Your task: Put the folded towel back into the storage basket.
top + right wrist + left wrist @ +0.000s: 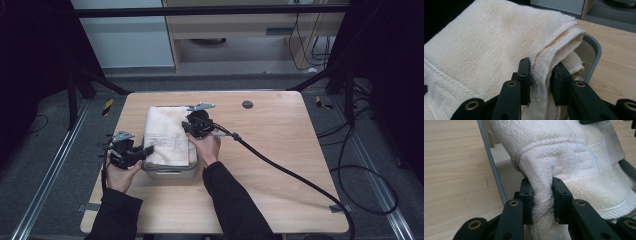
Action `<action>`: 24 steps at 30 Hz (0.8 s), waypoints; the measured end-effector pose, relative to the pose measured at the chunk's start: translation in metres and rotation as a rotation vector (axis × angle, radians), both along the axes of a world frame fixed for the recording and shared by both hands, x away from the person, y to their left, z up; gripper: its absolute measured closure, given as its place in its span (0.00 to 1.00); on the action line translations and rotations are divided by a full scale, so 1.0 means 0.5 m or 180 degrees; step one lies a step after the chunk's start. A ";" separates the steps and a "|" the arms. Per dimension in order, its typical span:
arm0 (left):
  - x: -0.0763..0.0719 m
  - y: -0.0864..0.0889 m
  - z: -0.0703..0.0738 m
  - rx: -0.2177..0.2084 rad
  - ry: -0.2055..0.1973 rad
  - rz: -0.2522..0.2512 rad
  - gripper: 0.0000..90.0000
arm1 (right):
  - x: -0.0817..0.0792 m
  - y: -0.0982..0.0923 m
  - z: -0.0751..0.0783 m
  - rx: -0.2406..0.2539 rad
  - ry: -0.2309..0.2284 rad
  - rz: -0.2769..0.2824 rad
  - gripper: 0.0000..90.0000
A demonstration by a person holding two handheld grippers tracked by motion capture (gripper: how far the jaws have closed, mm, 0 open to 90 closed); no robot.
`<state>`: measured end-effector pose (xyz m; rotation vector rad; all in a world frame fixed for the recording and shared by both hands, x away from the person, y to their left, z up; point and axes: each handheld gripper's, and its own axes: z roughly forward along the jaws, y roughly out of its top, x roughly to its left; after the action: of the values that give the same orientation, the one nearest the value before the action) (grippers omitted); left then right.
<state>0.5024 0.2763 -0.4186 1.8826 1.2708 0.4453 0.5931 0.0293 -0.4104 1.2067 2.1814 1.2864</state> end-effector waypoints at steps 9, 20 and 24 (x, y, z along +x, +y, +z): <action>0.009 -0.007 -0.014 0.0077 0.0076 -0.0005 0.80 | 0.001 -0.008 -0.019 -0.0030 0.0043 -0.0011 0.80; 0.015 -0.010 -0.027 0.0175 0.0091 0.0021 0.75 | 0.004 -0.004 -0.033 -0.0149 0.0025 0.0018 0.76; 0.016 -0.011 -0.027 0.0216 0.0082 0.0024 0.74 | 0.003 -0.003 -0.037 -0.0210 -0.0002 0.0044 0.75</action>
<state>0.5102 0.2708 -0.4322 1.9463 1.2947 0.4750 0.5948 0.0279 -0.4287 1.1677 2.2174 1.2099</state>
